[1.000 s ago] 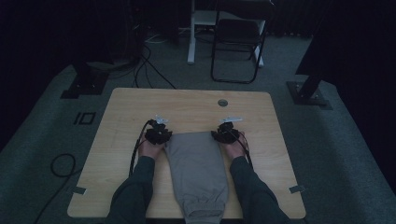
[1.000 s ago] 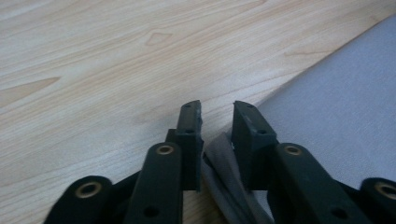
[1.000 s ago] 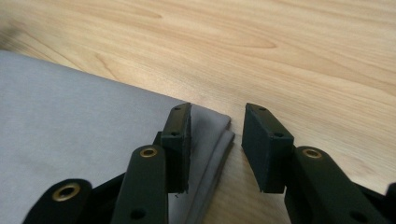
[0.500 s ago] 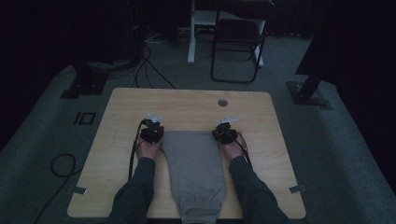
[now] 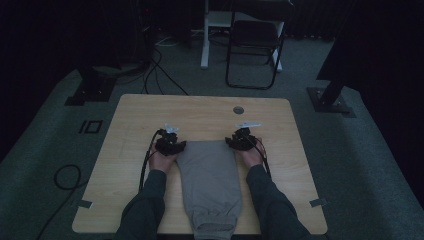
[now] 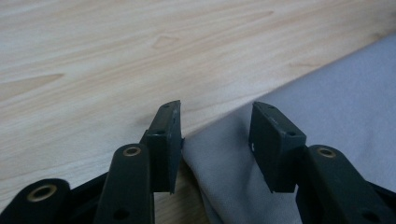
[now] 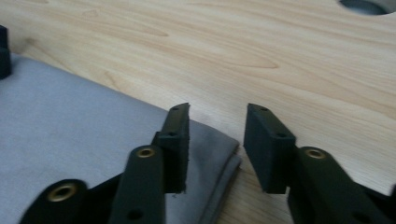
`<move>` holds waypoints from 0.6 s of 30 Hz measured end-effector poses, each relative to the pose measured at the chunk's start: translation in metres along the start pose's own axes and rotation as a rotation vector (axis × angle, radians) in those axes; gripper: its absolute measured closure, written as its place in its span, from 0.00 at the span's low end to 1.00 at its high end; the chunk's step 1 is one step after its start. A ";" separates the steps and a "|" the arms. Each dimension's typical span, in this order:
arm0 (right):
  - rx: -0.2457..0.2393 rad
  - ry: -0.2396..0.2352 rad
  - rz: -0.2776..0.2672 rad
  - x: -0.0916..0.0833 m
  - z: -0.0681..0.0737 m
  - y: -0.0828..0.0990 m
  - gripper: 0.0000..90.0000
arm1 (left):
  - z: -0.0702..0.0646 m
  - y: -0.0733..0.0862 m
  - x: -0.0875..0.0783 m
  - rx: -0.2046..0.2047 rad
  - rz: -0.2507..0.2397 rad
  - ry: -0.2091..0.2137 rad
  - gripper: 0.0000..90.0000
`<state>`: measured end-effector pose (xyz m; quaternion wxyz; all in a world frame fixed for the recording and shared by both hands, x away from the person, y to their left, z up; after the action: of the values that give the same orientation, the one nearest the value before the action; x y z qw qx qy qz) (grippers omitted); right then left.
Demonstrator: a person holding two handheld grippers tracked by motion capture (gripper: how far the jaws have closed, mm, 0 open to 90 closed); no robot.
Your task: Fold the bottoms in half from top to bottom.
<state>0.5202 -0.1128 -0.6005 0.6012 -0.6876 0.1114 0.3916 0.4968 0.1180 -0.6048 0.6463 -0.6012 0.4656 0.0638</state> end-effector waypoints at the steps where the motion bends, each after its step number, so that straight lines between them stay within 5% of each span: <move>1: -0.008 -0.002 0.005 0.002 0.001 0.000 0.65 | 0.001 0.001 0.001 -0.002 0.007 0.001 0.60; 10: -0.081 0.015 0.045 0.007 0.005 0.008 0.62 | 0.005 0.010 -0.001 -0.026 0.016 0.030 0.55; 15: -0.092 0.016 0.062 0.005 0.006 0.009 0.73 | 0.002 0.011 -0.003 -0.029 0.026 0.064 0.58; 18: -0.091 0.005 0.073 0.004 0.007 0.009 0.83 | 0.001 0.011 -0.003 -0.028 0.037 0.074 0.70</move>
<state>0.5144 -0.1070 -0.6101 0.5541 -0.7108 0.1200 0.4162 0.4883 0.1233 -0.6106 0.6187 -0.6035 0.4993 0.0600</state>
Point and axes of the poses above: each handheld gripper's, and its own axes: x roughly forward along the jaws, y roughly out of its underside, z roughly to its left, the point moved 9 cm from there along x, roughly forward along the jaws, and after that the axes turned 9 degrees about y, right-handed, at the moved point
